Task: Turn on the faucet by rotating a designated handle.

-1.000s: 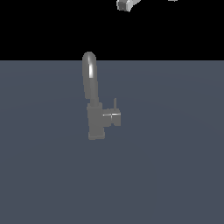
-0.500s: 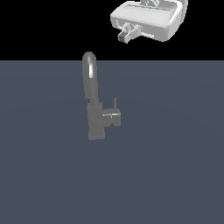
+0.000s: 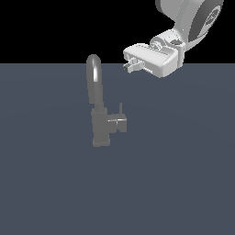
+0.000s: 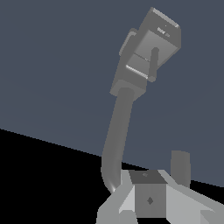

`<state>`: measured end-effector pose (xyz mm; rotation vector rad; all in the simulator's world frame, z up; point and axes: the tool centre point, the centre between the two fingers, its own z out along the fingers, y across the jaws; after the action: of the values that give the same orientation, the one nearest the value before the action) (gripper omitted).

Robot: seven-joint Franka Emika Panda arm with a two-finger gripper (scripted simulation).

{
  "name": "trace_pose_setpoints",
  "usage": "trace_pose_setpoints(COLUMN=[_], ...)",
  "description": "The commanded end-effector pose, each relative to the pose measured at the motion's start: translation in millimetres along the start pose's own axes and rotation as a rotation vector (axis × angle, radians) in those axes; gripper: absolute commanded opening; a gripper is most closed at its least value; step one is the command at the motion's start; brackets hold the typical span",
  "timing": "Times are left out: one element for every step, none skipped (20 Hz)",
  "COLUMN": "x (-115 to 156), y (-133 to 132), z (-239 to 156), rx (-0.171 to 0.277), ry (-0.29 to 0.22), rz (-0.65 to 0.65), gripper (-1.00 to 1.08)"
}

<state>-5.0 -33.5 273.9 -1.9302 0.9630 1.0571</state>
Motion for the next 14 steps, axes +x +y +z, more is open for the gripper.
trace_pose_setpoints(x=[21, 29, 37, 45, 53, 60, 67, 73, 79, 85, 90, 94, 99, 103], y=[-2, -3, -3, -4, -4, -4, -4, -4, -4, -5, -5, -5, -5, -5], z=[7, 10, 13, 17, 20, 24, 28, 31, 35, 38, 41, 45, 48, 51], rx=[0.050, 0.070, 0.091, 0.110, 0.129, 0.147, 0.165, 0.181, 0.197, 0.211, 0.225, 0.238, 0.250, 0.260], ry=[-0.061, -0.086, -0.111, -0.135, -0.158, -0.180, -0.201, -0.221, -0.240, -0.257, -0.274, -0.290, -0.304, -0.317], rz=[0.049, 0.069, 0.089, 0.109, 0.128, 0.146, 0.163, 0.180, 0.195, 0.210, 0.224, 0.237, 0.248, 0.259], gripper=[-1.00, -1.00, -1.00, -1.00, -1.00, -1.00, -1.00, -1.00, -1.00, -1.00, -1.00, -1.00, -1.00, -1.00])
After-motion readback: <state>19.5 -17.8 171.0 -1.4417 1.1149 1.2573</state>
